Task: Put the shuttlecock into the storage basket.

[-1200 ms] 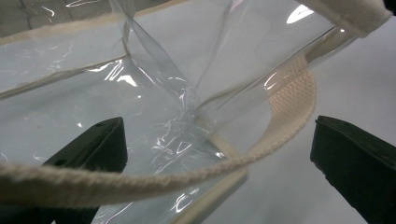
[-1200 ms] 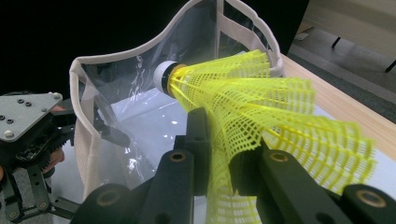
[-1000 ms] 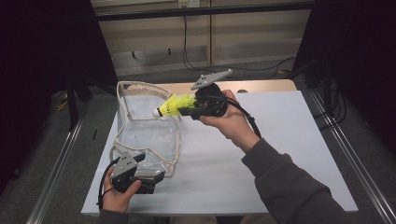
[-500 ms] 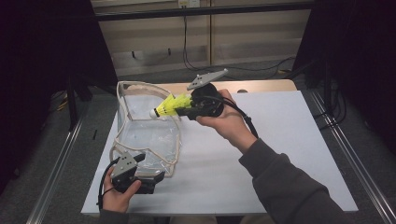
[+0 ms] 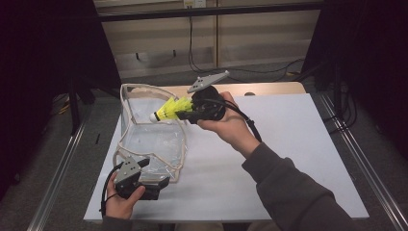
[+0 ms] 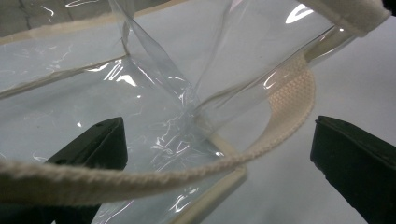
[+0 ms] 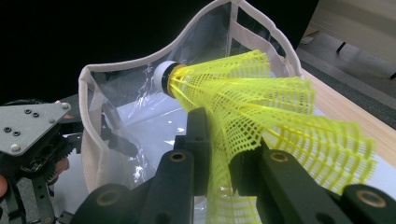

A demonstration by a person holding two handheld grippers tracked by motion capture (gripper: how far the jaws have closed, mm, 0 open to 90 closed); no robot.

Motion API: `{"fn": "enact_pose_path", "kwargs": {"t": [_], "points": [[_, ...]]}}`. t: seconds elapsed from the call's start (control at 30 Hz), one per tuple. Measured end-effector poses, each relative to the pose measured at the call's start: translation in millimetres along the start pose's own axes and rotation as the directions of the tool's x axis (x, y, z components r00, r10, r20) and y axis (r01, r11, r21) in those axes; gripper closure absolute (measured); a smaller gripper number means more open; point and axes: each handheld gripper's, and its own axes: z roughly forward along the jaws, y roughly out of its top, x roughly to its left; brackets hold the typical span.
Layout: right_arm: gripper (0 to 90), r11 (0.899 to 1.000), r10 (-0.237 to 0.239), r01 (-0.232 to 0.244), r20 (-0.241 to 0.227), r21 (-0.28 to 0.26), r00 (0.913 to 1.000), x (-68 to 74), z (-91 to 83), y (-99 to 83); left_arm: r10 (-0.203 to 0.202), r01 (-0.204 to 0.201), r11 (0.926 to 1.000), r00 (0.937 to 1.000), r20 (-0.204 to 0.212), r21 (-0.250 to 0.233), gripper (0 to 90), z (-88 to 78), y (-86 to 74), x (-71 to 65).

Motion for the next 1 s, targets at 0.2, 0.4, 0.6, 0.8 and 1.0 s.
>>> {"fn": "enact_pose_path", "kwargs": {"t": [0.2,0.4,0.6,0.8,1.0], "points": [[79.6,1.000,0.000,0.000,-0.003,0.002,1.0000,0.5,3.0,1.1,0.000,0.000,1.0000,1.0000,-0.002,-0.004,3.9,0.2,-0.3,0.1],[79.6,1.000,-0.002,0.002,-0.007,0.006,1.0000,2.8,6.9,2.1,0.001,-0.001,1.0000,1.0000,-0.001,-0.004,3.9,0.1,-0.3,0.1],[79.6,1.000,-0.012,0.012,-0.014,0.014,0.9998,5.7,11.8,2.8,0.000,0.000,1.0000,1.0000,-0.001,-0.005,3.9,0.2,-0.4,0.1],[79.6,1.000,-0.011,0.012,-0.022,0.018,0.9997,8.8,17.4,3.1,0.002,-0.002,1.0000,1.0000,0.001,-0.004,3.9,0.0,-0.5,0.6],[79.6,1.000,-0.016,0.016,-0.022,0.019,0.9996,10.4,21.9,3.7,0.000,0.000,1.0000,1.0000,0.003,-0.006,4.0,0.1,-0.6,0.4]]}}
